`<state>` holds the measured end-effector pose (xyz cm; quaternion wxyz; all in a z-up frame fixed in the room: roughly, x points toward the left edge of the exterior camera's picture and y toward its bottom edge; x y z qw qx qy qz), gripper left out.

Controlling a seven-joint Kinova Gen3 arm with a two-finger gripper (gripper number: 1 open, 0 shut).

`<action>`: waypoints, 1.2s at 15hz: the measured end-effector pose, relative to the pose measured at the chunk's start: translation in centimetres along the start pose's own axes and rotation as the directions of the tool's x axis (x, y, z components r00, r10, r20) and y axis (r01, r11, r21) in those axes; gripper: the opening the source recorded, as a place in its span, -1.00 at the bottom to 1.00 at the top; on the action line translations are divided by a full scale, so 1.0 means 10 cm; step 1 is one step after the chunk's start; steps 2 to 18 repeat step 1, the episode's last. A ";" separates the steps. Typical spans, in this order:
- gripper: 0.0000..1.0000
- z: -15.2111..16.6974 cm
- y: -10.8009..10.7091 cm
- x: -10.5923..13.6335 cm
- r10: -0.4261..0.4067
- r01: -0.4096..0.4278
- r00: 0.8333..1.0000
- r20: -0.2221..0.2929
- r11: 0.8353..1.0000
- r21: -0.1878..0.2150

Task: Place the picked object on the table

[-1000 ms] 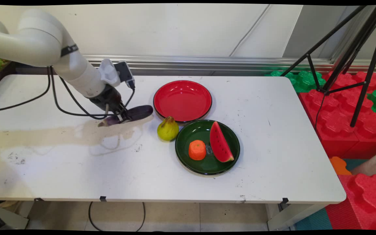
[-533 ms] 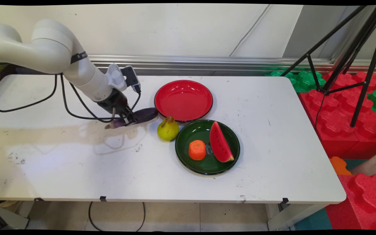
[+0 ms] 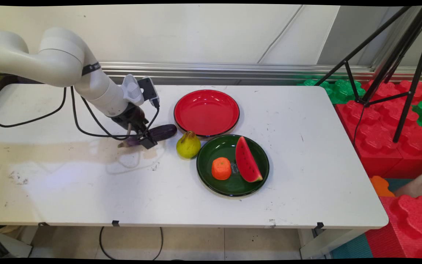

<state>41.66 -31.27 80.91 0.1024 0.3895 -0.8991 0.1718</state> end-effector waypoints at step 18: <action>1.00 -0.01 0.00 -0.01 0.005 -0.005 1.000 0.001 1.000 0.001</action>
